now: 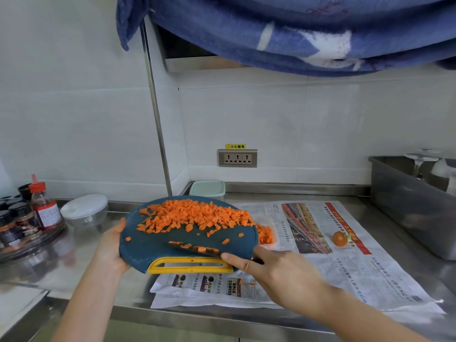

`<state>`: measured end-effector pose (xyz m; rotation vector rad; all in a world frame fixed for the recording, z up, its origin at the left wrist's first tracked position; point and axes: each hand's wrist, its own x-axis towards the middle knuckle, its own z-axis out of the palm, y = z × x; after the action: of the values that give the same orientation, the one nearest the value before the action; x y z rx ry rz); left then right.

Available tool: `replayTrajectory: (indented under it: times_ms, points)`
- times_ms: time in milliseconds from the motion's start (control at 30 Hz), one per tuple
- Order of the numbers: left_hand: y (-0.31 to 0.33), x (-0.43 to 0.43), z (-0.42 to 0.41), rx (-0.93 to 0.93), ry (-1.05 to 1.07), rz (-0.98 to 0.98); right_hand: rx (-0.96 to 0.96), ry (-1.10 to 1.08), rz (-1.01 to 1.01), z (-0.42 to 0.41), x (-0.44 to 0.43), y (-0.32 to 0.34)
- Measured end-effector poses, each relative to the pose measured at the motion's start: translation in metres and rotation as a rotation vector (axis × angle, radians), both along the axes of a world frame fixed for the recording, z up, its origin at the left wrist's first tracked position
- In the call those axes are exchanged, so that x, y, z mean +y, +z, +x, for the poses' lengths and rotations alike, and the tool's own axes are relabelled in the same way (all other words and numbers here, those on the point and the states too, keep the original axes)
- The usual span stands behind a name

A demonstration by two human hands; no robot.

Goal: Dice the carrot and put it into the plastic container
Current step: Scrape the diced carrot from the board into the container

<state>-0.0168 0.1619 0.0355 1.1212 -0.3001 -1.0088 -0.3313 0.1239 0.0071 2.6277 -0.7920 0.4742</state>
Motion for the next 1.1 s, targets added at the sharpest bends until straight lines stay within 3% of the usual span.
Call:
replayTrajectory:
  times_ms: [467, 833, 1100]
  points:
    - [-0.003, 0.006, 0.011, -0.246, 0.016, 0.154, 0.031, -0.183, 0.015, -0.011, -0.01, -0.017]
    - [-0.015, 0.001, 0.029, -0.189, -0.122, 0.058, 0.026, -0.28, 0.059, -0.038, -0.034, -0.025]
    - [-0.009, -0.006, 0.022, -0.19, -0.106, 0.09, 0.05, -0.305, 0.071, -0.056, -0.053, -0.021]
